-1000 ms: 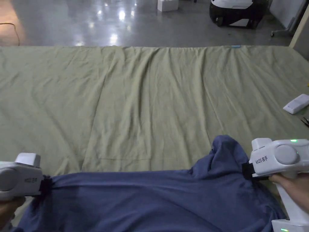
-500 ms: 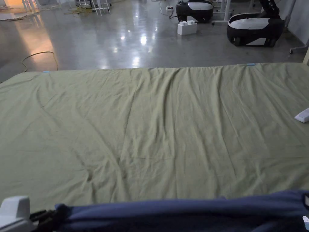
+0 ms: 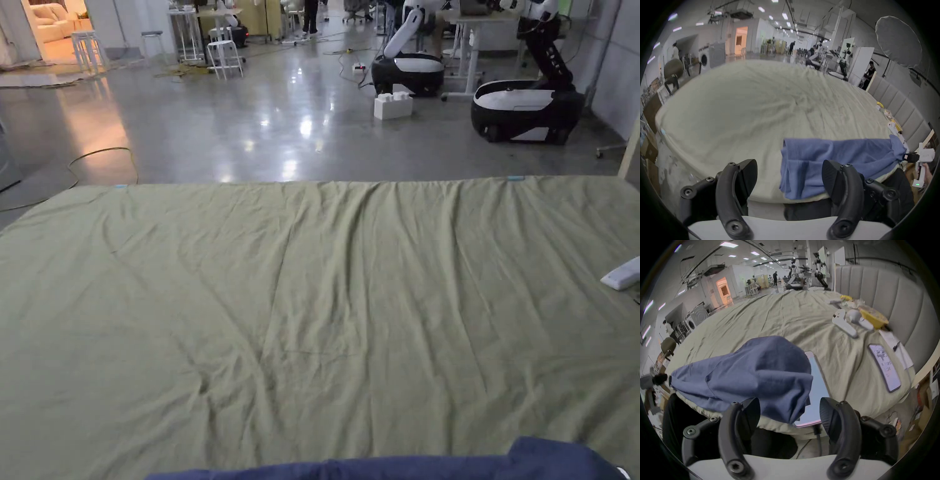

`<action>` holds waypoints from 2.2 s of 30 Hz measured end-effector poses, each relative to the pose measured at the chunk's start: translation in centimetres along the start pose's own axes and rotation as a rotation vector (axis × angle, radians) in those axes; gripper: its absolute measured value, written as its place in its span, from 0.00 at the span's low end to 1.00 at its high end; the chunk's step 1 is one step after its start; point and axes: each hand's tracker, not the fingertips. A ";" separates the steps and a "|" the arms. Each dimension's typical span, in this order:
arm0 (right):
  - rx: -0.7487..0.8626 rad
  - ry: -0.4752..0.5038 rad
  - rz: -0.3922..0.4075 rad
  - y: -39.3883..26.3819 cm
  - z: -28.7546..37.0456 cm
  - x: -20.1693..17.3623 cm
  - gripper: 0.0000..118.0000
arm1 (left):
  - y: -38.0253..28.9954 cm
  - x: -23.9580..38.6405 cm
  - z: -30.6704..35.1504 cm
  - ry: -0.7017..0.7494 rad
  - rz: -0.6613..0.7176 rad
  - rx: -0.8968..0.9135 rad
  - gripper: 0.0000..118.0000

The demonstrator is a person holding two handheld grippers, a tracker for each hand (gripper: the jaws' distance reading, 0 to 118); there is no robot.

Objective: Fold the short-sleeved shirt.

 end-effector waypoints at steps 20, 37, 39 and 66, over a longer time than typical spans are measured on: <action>0.775 0.071 0.162 3.5 17.3 -10.4 0.04 | 4.5 12.4 18.6 -0.066 -0.238 0.651 0.00; 0.673 0.112 0.049 3.1 15.8 -9.8 0.00 | 5.3 9.2 14.9 -0.140 -0.089 0.461 0.00; 0.648 0.120 0.038 3.0 15.4 -9.9 0.00 | 5.0 6.5 11.1 -0.198 0.049 0.316 0.14; 0.468 0.118 -0.019 1.9 13.9 -10.4 0.00 | 0.0 -5.6 -8.7 -0.427 0.760 -0.010 0.13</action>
